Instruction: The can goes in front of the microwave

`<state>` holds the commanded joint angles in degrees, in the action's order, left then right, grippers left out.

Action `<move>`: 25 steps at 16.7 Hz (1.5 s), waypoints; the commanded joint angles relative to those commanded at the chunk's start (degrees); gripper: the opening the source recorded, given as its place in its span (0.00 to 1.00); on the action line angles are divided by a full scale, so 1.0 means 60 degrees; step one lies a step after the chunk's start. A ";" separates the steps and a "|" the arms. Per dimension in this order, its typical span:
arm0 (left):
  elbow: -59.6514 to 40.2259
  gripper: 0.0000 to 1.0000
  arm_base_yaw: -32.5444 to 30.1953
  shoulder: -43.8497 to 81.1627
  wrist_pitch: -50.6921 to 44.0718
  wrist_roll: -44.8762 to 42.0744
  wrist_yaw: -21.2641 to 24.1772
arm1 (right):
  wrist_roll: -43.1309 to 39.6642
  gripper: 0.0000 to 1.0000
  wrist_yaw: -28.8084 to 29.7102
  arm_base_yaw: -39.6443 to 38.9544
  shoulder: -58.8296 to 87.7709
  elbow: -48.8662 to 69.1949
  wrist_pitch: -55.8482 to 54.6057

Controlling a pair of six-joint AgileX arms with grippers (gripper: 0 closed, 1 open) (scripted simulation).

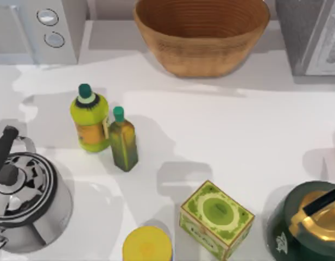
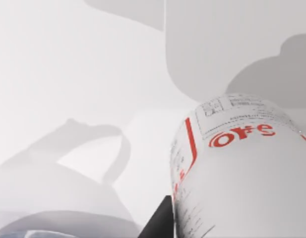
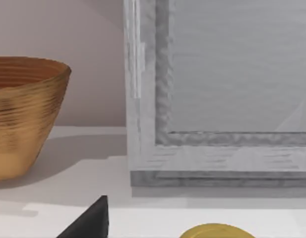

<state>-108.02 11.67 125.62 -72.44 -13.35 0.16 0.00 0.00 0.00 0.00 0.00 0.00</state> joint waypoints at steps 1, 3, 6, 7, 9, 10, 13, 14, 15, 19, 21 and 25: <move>0.0000 0.00 0.0000 0.0000 0.0000 0.0000 0.0000 | 0.0000 1.00 0.0000 0.0000 0.0000 0.0000 0.0000; 0.0000 0.15 0.0000 0.0000 0.0000 0.0000 0.0000 | 0.0000 1.00 0.0000 0.0000 0.0000 0.0000 0.0000; 0.0000 0.38 0.0000 0.0000 0.0000 0.0000 0.0000 | 0.0000 1.00 0.0000 0.0000 0.0000 0.0000 0.0000; 0.0000 0.45 0.0000 0.0000 0.0000 0.0000 0.0000 | 0.0000 1.00 0.0000 0.0000 0.0000 0.0000 0.0000; 0.0000 0.60 0.0000 0.0000 0.0000 0.0000 0.0000 | 0.0000 1.00 0.0000 0.0000 0.0000 0.0000 0.0000; 0.0000 0.68 0.0000 0.0000 0.0000 0.0000 0.0000 | 0.0000 1.00 0.0000 0.0000 0.0000 0.0000 0.0000; 0.0000 0.90 0.0000 0.0000 0.0000 0.0000 0.0000 | 0.0000 1.00 0.0000 0.0000 0.0000 0.0000 0.0000; 0.0000 0.98 0.0000 0.0000 0.0000 0.0000 0.0000 | 0.0000 1.00 0.0000 0.0000 0.0000 0.0000 0.0000; 0.0000 1.00 0.0000 0.0000 0.0000 0.0000 0.0000 | 0.0000 1.00 0.0000 0.0000 0.0000 0.0000 0.0000; 0.0000 1.00 0.0000 0.0000 0.0000 0.0000 0.0000 | 0.0000 1.00 0.0000 0.0000 0.0000 0.0000 0.0000; 0.0000 1.00 0.0000 0.0000 0.0000 0.0000 0.0000 | 0.0000 1.00 0.0000 0.0000 0.0000 0.0000 0.0000; -0.0167 1.00 -0.0022 0.0034 -0.0163 -0.0012 -0.0006 | 0.0000 1.00 0.0000 0.0000 0.0000 0.0000 0.0000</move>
<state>-109.03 11.54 125.83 -73.41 -13.42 0.13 0.00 0.00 0.00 0.00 0.00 0.00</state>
